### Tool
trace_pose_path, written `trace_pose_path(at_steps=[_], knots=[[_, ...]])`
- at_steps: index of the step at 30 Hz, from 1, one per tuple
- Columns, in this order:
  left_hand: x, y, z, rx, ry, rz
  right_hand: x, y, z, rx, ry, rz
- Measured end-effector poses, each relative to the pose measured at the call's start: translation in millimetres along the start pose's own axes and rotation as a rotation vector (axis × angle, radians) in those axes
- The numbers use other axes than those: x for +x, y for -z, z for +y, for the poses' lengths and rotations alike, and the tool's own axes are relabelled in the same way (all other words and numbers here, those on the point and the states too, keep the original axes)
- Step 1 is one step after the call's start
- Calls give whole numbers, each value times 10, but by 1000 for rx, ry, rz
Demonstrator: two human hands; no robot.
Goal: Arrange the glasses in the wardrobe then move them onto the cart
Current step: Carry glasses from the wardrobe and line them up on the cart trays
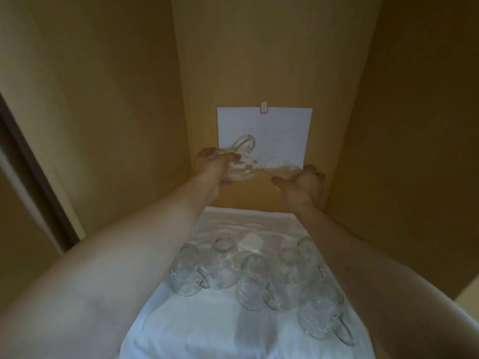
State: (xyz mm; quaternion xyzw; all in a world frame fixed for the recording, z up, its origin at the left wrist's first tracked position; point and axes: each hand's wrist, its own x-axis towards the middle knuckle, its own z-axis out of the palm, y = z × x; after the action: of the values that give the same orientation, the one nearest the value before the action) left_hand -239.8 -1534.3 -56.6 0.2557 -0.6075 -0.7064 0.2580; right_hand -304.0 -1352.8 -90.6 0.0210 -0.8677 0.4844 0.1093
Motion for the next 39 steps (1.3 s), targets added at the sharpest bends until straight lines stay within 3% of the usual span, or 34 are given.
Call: trace_pose_path(at_steps=[4, 8, 11, 19, 24, 32, 39], knots=[[-187, 45, 112, -278, 124, -180, -117, 122, -63, 465, -245, -114], [-397, 83, 164, -451, 197, -283, -263, 274, -45, 809, -317, -224], [-545, 126, 165, -453, 198, -337, -401, 429, -73, 1008, -327, -363], [-1052, 298, 95, -585, 203, -423, -864, 787, -21, 1046, -206, -508], [-1440, 401, 32, -620, 201, -488, -1167, 940, 45, 1248, -222, -594], [-1982, 550, -108, -479, 186, -483, -1756, 1283, 176, 1179, -160, -639], [-2403, 529, -235, -501, 282, -661, -2232, 1620, 513, 1100, -141, -600]])
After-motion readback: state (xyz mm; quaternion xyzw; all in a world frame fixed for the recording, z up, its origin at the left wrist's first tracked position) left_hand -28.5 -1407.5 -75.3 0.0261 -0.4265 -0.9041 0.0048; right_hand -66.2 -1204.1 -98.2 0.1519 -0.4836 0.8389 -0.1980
